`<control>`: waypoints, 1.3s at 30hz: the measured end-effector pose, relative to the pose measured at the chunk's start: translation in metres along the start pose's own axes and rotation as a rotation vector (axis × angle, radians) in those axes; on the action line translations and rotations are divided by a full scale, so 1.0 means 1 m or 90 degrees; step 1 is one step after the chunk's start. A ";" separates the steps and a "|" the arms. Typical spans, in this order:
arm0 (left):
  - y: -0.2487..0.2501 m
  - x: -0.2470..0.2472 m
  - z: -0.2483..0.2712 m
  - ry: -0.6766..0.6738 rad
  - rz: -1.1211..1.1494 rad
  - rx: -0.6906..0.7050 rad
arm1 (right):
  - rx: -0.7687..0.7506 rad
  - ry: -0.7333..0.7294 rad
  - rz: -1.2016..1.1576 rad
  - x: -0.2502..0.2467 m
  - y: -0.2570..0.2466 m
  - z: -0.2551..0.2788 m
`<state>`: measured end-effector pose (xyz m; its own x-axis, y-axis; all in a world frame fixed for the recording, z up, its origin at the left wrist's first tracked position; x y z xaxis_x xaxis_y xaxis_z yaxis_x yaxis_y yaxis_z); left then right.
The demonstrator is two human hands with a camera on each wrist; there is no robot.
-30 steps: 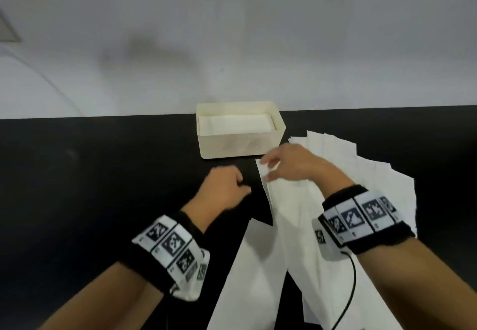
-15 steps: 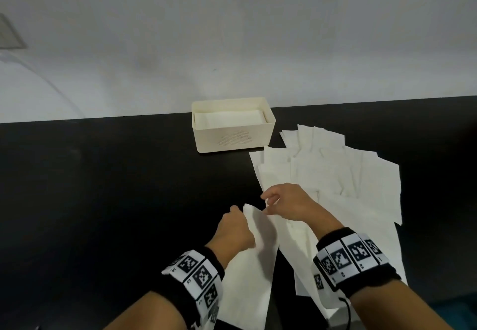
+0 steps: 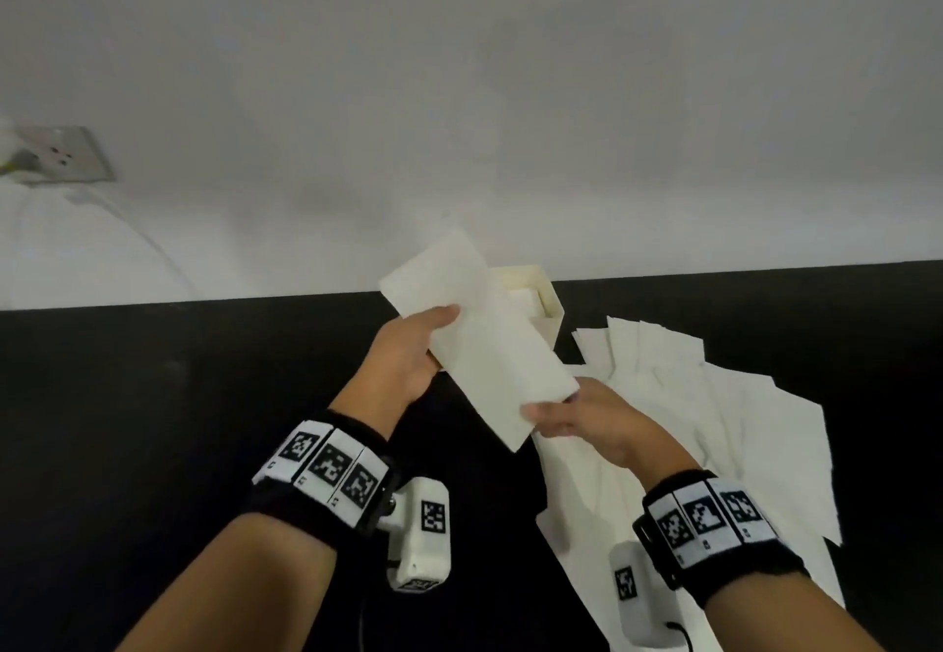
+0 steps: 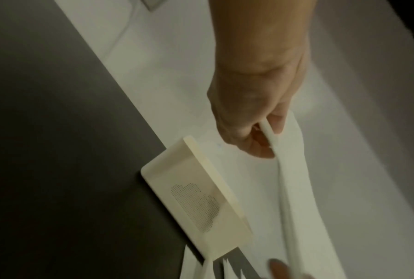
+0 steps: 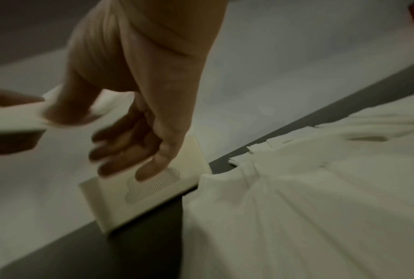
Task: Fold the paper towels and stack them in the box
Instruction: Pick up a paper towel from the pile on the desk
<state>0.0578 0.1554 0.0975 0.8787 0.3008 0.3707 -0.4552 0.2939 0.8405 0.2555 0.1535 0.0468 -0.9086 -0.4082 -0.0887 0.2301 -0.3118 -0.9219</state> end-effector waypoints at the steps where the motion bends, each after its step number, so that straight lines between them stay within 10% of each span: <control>1: 0.004 0.002 -0.010 0.015 0.040 0.006 | -0.017 0.037 -0.060 -0.003 -0.008 -0.008; 8: 0.029 -0.003 -0.072 0.107 0.070 0.081 | -0.068 0.306 -0.138 -0.045 -0.066 -0.077; 13: 0.036 -0.008 -0.100 0.230 -0.500 0.246 | -0.056 0.438 0.158 -0.062 -0.085 -0.121; 23: 0.014 -0.014 -0.145 0.179 -1.328 0.239 | -0.072 0.340 0.671 -0.057 -0.067 -0.161; 39: 0.013 -0.003 -0.146 0.113 -1.514 0.195 | 0.044 0.262 0.920 -0.044 -0.055 -0.192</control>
<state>0.0279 0.2910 0.0496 -0.3696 -0.1604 -0.9152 0.9252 0.0272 -0.3784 0.2158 0.3535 0.0290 0.0797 -0.1323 -0.9880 0.9933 0.0939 0.0675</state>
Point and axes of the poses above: each hand's wrist, its own z-axis away from the middle knuckle, its own x-axis out of the palm, y = z × x, the point moved 1 cm from there along -z, towards the middle knuckle, and after that the axes turned 3 degrees about -z, right-handed, at the moved point
